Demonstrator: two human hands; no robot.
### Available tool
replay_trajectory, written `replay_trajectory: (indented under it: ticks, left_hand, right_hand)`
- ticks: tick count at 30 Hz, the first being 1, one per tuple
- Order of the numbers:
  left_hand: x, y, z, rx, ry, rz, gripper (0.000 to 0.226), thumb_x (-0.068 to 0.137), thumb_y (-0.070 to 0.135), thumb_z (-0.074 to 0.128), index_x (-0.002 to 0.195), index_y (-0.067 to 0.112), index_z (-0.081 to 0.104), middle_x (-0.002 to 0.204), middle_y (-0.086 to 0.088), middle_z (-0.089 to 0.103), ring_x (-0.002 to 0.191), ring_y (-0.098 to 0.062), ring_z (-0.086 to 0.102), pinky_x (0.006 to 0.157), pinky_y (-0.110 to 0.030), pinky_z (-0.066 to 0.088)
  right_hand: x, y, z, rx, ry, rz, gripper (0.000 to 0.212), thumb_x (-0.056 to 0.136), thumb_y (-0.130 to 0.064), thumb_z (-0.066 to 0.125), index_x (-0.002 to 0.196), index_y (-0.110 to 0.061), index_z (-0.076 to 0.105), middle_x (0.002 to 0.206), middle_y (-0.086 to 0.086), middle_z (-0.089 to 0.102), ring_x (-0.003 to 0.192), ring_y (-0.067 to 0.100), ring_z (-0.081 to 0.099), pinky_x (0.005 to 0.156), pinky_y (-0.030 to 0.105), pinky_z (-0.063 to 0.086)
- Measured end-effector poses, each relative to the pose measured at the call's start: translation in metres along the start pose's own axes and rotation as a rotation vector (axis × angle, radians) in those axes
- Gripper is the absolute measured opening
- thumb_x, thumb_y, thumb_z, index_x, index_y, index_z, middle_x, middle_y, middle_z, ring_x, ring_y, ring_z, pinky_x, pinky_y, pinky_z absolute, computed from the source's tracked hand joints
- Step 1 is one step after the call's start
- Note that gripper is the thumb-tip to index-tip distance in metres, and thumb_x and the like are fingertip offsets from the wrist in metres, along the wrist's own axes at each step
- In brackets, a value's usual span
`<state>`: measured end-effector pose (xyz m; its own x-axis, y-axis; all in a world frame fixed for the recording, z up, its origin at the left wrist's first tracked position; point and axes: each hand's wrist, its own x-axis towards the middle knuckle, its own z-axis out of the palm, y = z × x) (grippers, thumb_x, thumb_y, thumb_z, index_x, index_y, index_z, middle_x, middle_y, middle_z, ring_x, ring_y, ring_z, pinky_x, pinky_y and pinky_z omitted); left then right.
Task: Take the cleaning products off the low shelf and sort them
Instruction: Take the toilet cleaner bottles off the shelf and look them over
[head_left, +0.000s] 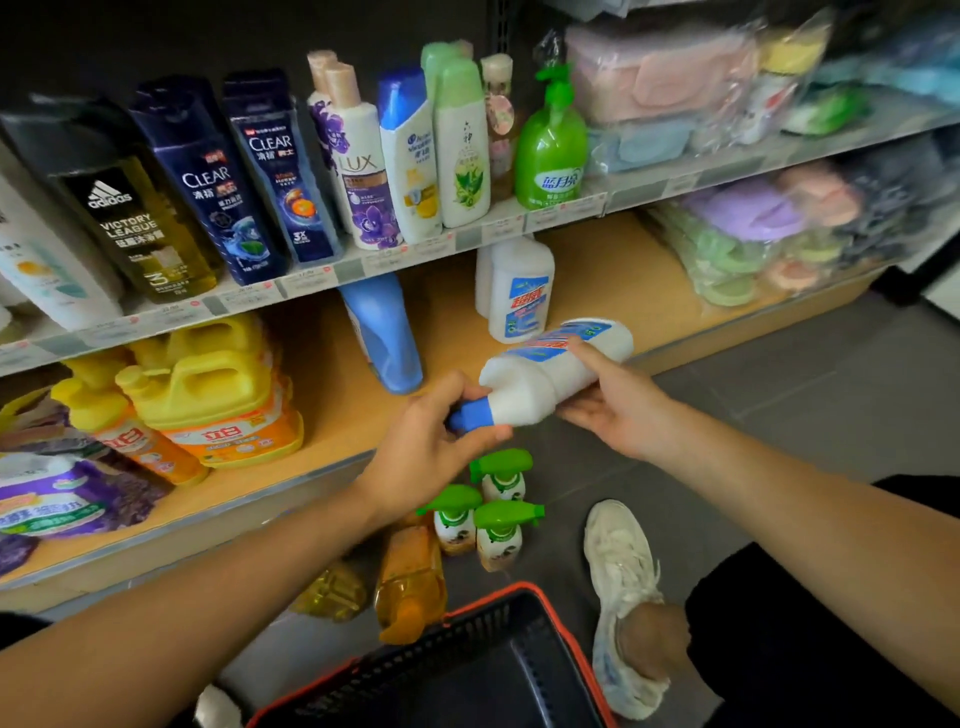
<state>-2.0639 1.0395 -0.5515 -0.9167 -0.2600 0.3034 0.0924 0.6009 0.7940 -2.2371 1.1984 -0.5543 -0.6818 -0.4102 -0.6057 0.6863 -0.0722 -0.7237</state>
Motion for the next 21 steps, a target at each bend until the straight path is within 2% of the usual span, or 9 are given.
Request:
replay_trajectory:
  ticks: [3,5,8,10,13,16,19,21]
  left_hand:
    - [0.033,0.008,0.002,-0.008,0.004,0.045,0.029,0.086,0.03,0.078,0.101,0.011,0.061,0.086,0.012,0.062,0.073,-0.003,0.056,0.064,-0.014,0.043]
    - [0.053,0.008,0.008,-0.03,-0.022,0.036,0.029,0.089,0.029,0.077,0.104,0.01,0.062,0.088,0.01,0.064,0.075,-0.01,0.063,0.066,-0.027,0.053]
    - [0.075,0.0,0.022,-0.08,-0.05,-0.015,0.028,0.09,0.03,0.075,0.105,0.01,0.061,0.094,0.001,0.066,0.082,-0.022,0.067,0.073,-0.046,0.059]
    - [0.086,-0.01,0.031,-0.095,-0.081,-0.047,0.029,0.091,0.029,0.074,0.107,0.01,0.061,0.1,-0.005,0.066,0.088,-0.026,0.066,0.074,-0.05,0.059]
    - [0.096,-0.031,0.045,-0.066,-0.119,-0.092,0.027,0.091,0.028,0.074,0.108,0.011,0.062,0.101,-0.004,0.066,0.085,-0.023,0.065,0.077,-0.05,0.059]
    - [0.101,-0.054,0.058,-0.04,-0.147,-0.169,0.028,0.091,0.028,0.075,0.109,0.011,0.063,0.096,-0.006,0.068,0.076,-0.023,0.067,0.073,-0.05,0.059]
    - [0.098,-0.08,0.068,-0.005,-0.197,-0.227,0.029,0.091,0.027,0.074,0.11,0.01,0.063,0.096,-0.009,0.068,0.074,-0.023,0.068,0.068,-0.045,0.059]
    - [0.092,-0.099,0.073,0.005,-0.211,-0.263,0.03,0.089,0.027,0.076,0.11,0.009,0.064,0.092,-0.008,0.068,0.07,-0.02,0.066,0.064,-0.039,0.059]
  right_hand:
    - [0.009,-0.004,-0.012,0.021,-0.007,0.051,0.056,0.083,-0.034,0.08,0.126,-0.006,0.057,0.108,0.025,0.07,0.086,0.032,0.076,0.059,0.039,0.062]
    - [0.014,-0.006,-0.022,-0.006,-0.008,0.089,0.055,0.084,-0.039,0.078,0.122,-0.005,0.056,0.101,0.029,0.071,0.08,0.034,0.076,0.059,0.039,0.062]
    - [0.022,-0.008,-0.038,-0.243,0.027,0.145,0.06,0.085,-0.054,0.072,0.12,-0.008,0.056,0.096,0.023,0.075,0.084,0.032,0.076,0.065,0.038,0.062]
    - [0.026,-0.01,-0.048,-0.437,0.106,0.117,0.058,0.087,-0.05,0.072,0.121,-0.005,0.058,0.095,0.019,0.075,0.082,0.029,0.076,0.069,0.038,0.062]
    - [0.038,-0.022,-0.057,-0.711,0.231,-0.052,0.039,0.09,-0.028,0.076,0.116,-0.002,0.065,0.092,0.017,0.074,0.081,0.028,0.075,0.074,0.037,0.062]
    - [0.056,-0.04,-0.058,-0.94,0.22,-0.185,0.028,0.088,-0.023,0.076,0.11,-0.007,0.07,0.099,0.012,0.074,0.087,0.026,0.074,0.083,0.041,0.061]
    - [0.085,-0.054,-0.056,-1.272,0.144,-0.333,0.031,0.085,-0.026,0.079,0.111,-0.01,0.074,0.112,0.007,0.073,0.102,0.024,0.068,0.095,0.042,0.055]
    - [0.108,-0.056,-0.049,-1.408,0.094,-0.385,0.043,0.081,-0.031,0.082,0.119,-0.014,0.07,0.117,0.005,0.072,0.102,0.018,0.066,0.091,0.033,0.053]
